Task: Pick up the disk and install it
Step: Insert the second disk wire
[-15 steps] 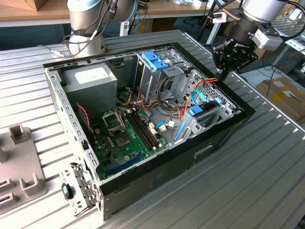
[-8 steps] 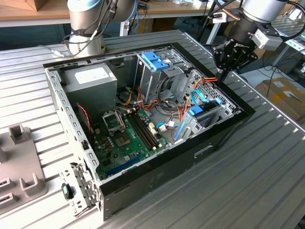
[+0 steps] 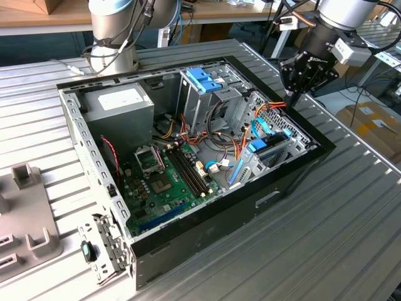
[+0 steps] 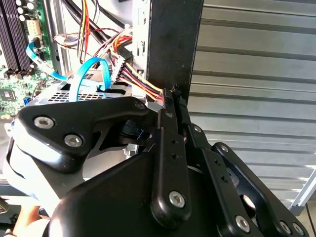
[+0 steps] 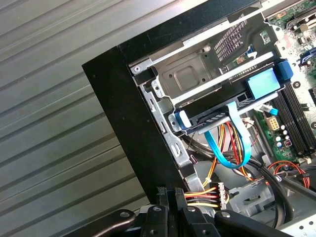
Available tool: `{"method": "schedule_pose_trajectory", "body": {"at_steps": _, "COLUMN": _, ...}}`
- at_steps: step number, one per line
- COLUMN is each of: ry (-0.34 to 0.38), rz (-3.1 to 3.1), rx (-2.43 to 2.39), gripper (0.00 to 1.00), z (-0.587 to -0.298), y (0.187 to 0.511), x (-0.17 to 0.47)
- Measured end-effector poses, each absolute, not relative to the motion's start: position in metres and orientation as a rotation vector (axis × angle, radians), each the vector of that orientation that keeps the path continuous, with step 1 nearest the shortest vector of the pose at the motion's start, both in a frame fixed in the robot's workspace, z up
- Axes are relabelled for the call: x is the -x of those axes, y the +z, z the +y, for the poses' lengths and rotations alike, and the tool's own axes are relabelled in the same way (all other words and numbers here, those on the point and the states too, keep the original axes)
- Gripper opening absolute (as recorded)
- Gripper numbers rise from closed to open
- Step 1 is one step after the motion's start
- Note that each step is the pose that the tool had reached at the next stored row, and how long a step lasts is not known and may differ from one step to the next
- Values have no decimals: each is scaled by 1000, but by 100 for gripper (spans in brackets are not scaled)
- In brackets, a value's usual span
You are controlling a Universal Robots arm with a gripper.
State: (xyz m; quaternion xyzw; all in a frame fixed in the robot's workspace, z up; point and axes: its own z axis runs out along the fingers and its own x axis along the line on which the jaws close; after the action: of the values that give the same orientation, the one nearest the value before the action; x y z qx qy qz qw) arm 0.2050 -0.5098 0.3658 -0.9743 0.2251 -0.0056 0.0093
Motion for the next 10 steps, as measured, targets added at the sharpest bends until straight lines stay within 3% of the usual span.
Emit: {"method": "schedule_pose_trajectory", "body": {"at_steps": 10, "ry": -18, "rz": 703, "rx": 3043, "gripper": 16, "z": -510, "y": 369, "x": -205}}
